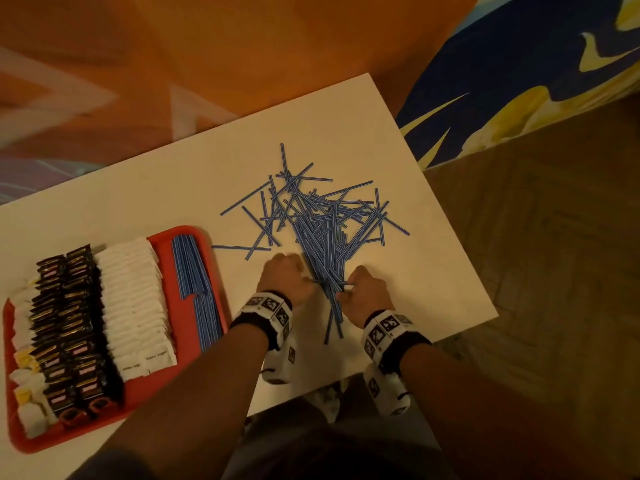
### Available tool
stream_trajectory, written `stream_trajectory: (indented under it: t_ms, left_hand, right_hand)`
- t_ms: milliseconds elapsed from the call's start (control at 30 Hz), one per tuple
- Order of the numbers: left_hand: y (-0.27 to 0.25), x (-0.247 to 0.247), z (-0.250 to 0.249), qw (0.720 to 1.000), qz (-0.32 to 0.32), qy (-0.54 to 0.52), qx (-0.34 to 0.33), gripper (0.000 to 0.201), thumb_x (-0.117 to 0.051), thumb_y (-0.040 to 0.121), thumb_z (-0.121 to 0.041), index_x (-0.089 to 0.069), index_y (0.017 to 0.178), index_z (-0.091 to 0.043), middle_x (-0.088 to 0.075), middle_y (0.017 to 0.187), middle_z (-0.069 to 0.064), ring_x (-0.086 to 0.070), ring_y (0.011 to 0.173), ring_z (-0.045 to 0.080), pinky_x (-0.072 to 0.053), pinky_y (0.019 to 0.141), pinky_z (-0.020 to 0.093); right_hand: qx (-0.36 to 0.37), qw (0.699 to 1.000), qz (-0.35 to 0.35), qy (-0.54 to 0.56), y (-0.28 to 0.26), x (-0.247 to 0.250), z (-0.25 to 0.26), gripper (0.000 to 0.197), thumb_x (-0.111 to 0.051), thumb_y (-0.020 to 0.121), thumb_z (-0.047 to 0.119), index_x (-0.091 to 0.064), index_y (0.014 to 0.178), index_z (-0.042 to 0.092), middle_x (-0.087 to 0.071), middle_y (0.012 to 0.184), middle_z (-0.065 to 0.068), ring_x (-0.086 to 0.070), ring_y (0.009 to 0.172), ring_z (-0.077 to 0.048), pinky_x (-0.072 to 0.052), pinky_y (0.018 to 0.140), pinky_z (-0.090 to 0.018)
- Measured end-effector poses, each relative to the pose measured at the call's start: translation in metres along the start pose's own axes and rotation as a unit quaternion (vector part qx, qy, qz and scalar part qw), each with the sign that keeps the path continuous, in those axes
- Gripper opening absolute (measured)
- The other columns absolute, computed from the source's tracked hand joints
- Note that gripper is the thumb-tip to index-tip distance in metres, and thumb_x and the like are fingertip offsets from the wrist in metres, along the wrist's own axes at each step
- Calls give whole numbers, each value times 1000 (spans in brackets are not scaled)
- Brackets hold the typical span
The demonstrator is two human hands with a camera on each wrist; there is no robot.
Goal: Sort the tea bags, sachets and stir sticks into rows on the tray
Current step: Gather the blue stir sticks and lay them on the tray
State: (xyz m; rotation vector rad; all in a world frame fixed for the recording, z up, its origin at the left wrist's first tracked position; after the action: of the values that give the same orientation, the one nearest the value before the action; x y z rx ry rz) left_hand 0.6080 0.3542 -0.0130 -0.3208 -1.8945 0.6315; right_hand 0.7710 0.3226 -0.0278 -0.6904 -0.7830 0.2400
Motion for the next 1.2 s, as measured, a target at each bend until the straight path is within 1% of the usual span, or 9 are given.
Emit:
stream_trajectory:
  t_ms: [100, 200, 300, 433, 633, 833, 1033, 1133, 1200]
  left_hand:
    - [17, 3, -11, 995, -53, -67, 50, 52, -63, 90, -41, -54, 124, -3, -53, 128, 17, -47, 124, 35, -41, 106, 44]
    - [32, -4, -28, 994, -27, -60, 87, 95, -64, 83, -66, -36, 143, 2, -41, 145, 20, -36, 137, 38, -34, 114, 47]
    - [38, -8, -47, 994, -14, -48, 96, 112, -72, 78, -63, -19, 151, 3, -32, 151, 20, -33, 140, 39, -34, 114, 46]
    - [44, -12, -60, 993, -11, -64, 100, 99, -73, 88, -34, -9, 154, 2, -29, 152, 21, -37, 137, 41, -38, 111, 46]
    - [46, -7, -57, 987, -23, -106, 122, 63, -67, 90, -10, -32, 141, 4, -47, 138, 23, -51, 125, 40, -46, 100, 42]
    - [53, -2, -46, 973, 5, -165, 163, 45, -57, 96, -10, -40, 133, 7, -50, 136, 25, -52, 124, 39, -48, 101, 44]
    - [54, 10, -30, 950, -12, -252, 184, 35, -40, 104, -12, -42, 132, 8, -56, 129, 22, -58, 115, 38, -45, 81, 33]
    - [53, 11, -19, 914, -29, -355, 194, 30, -36, 105, -15, -41, 132, -1, -61, 122, 22, -64, 104, 36, -54, 90, 44]
    - [53, 11, -14, 874, -55, -443, 190, 25, -35, 105, -12, -42, 128, -3, -60, 101, 14, -64, 80, 30, -57, 76, 43]
  right_hand:
    - [-30, 997, 41, -59, 2, 2, -2, 32, -68, 84, 36, -54, 105, 17, -58, 102, -6, -62, 89, -29, -53, 73, -35]
    - [24, 995, 78, -64, 7, -4, 8, 22, -62, 87, 25, -57, 103, 12, -63, 104, -11, -59, 83, -27, -47, 67, -32]
    - [85, 990, 107, -44, 7, -3, 17, 21, -50, 95, 16, -60, 108, 3, -65, 108, -18, -61, 94, -37, -41, 70, -31]
    - [81, 993, 89, -8, 11, 5, 12, 19, -48, 98, 18, -59, 108, 8, -65, 113, -17, -61, 100, -37, -38, 71, -27]
    - [60, 995, 73, -11, 26, 7, 0, 24, -56, 91, 22, -60, 113, 14, -63, 117, -9, -59, 103, -29, -33, 71, -21]
    - [46, 996, 83, -3, 30, 9, -2, 23, -57, 90, 23, -62, 112, 17, -62, 117, -1, -59, 102, -25, -35, 71, -20]
    - [25, 996, 84, 32, 31, 13, 0, 25, -59, 86, 17, -61, 111, 21, -63, 115, -1, -56, 99, -19, -38, 72, -19]
    - [17, 995, 88, 45, 32, 13, 1, 23, -60, 86, 17, -60, 108, 24, -63, 116, -1, -52, 90, -15, -35, 59, -15]
    - [18, 995, 90, 47, 32, 13, 1, 22, -61, 86, 18, -60, 108, 24, -63, 117, -1, -51, 91, -15, -37, 62, -15]
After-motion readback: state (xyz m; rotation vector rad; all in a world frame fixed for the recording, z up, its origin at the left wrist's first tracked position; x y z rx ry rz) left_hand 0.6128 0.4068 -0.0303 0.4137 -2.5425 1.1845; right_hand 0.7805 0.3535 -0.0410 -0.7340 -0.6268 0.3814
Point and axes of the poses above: each hand's wrist, its own y-axis towards the middle knuckle, its own x-axis out of the back of the hand, z = x × y, the point moved 1 cm from there along y, towards the middle knuckle
